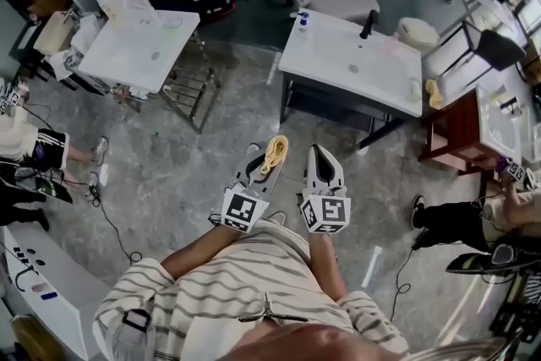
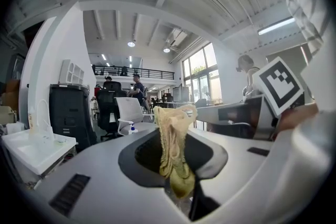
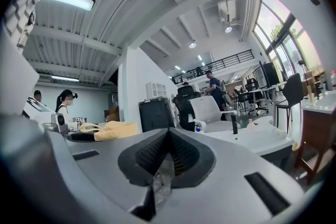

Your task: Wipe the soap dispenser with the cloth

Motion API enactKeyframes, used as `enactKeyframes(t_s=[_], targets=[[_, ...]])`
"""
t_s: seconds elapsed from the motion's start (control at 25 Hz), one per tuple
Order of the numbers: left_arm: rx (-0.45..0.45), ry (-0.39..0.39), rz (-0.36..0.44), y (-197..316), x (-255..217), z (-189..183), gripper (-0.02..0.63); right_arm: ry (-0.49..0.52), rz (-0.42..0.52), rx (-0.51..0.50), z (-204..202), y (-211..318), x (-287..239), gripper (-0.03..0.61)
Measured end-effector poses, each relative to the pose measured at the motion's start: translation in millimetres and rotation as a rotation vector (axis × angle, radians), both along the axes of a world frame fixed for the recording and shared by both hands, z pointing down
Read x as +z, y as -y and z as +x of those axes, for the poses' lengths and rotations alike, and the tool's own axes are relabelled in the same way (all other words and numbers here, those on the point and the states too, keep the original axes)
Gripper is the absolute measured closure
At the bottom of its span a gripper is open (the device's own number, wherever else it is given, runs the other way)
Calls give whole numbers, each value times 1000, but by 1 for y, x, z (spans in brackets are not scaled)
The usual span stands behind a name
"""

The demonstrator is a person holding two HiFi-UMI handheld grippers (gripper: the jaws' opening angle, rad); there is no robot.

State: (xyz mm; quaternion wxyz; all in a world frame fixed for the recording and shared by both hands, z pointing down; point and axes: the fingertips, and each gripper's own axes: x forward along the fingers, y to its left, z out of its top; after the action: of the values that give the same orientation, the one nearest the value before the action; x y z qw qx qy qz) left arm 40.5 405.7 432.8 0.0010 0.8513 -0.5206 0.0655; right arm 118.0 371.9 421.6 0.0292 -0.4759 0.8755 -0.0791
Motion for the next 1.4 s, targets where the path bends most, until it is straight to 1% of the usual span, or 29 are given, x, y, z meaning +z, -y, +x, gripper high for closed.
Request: enactKeyframes(t_s=[0.16, 0.32, 0.48, 0.6, 0.76, 0.88, 1.08, 1.28, 1.4], targets=[[2, -11, 1, 30, 5, -1, 526, -8, -6, 11, 4, 28, 5, 577], [12, -41, 7, 72, 2, -4, 527, -26, -14, 0, -4, 63, 6, 577], [22, -34, 10, 122, 4, -9, 527, -29, 0, 1, -15, 111, 4, 577], [30, -31, 4, 165, 7, -22, 526, -41, 0, 5, -27, 154, 6, 577], [43, -48, 4, 235, -3, -44, 526, -51, -4, 31, -45, 218, -3, 577], [72, -64, -5, 279, -10, -53, 526, -51, -7, 55, -56, 260, -12, 577], [133, -62, -14, 344, -19, -69, 526, -50, -18, 97, -77, 328, -22, 577], [142, -78, -30, 397, -20, -92, 527, -51, -45, 134, -92, 374, -18, 577], [156, -81, -37, 416, -18, -95, 526, -55, -51, 148, -96, 391, -16, 577]])
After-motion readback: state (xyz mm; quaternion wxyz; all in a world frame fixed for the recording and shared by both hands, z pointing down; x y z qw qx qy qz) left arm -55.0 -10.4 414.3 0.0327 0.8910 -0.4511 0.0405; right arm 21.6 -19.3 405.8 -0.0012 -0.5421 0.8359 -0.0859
